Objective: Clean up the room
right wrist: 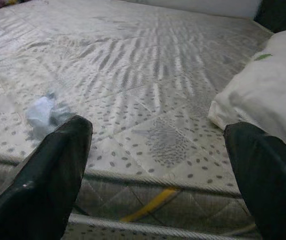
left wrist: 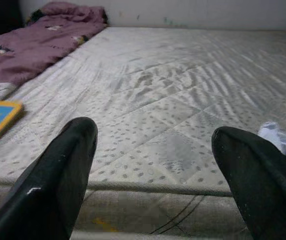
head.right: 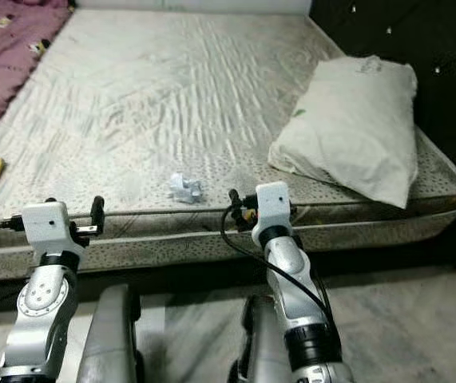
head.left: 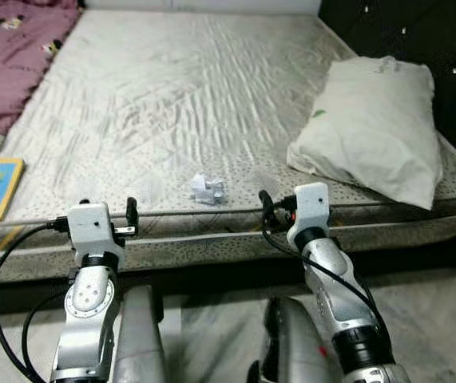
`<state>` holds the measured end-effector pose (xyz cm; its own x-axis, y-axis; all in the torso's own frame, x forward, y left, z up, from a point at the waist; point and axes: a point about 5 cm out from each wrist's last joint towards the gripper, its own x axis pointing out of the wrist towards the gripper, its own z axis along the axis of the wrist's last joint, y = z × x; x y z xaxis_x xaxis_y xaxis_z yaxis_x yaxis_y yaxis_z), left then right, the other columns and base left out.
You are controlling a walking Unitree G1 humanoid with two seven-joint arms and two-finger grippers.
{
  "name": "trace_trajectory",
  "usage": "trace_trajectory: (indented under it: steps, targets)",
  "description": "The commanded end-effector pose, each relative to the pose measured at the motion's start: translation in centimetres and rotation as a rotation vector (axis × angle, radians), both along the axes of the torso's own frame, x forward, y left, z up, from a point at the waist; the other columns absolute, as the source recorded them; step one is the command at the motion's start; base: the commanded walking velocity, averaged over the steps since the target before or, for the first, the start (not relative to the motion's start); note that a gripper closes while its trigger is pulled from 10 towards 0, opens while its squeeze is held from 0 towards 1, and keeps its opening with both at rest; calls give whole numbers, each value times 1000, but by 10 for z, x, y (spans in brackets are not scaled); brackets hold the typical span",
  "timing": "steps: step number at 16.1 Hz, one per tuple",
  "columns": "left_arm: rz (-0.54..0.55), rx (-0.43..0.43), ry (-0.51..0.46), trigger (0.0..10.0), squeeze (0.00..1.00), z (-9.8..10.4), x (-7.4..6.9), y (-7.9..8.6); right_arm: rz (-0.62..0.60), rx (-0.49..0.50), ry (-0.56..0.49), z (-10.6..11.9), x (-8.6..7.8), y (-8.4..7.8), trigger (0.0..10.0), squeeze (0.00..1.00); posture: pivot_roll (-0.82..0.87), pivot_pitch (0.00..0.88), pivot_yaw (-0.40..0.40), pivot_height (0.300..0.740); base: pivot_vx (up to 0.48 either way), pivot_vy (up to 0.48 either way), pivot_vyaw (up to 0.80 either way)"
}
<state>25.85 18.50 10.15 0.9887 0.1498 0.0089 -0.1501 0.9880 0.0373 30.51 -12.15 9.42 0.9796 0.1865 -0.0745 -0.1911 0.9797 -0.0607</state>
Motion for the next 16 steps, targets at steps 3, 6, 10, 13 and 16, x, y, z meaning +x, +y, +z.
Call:
trace_trajectory:
  steps: [3, 6, 10, 13, 16]
  targets:
    - [-7, 3, 8, 10000, 0, 0, 0, 2, 1, 7, 8, 1, 3, 1, 10000, 0, 94, 57, -62, 531, 0, 0, 267]
    - [-13, 0, 11, 10000, 0, -1, 0, 1, 10, -15, 9, 0, 2, 2, 10000, 0, 94, 53, -62, 531, 0, 0, 0]
    - [-15, -4, 12, 10000, 0, -1, 0, 0, 17, -18, 17, -2, 2, 2, 10000, 0, 96, 46, -64, 531, 0, 0, 800]
    - [-19, -9, 14, 10000, 0, -2, 0, -1, 20, -15, 22, -3, 2, 2, 10000, 0, 97, 44, -66, 531, 0, 0, 415]
    - [-42, -22, 9, 10000, 0, -2, -1, -3, 33, -15, 28, -4, 1, 3, 10000, 0, 95, 41, -66, 531, 205, 0, 0]
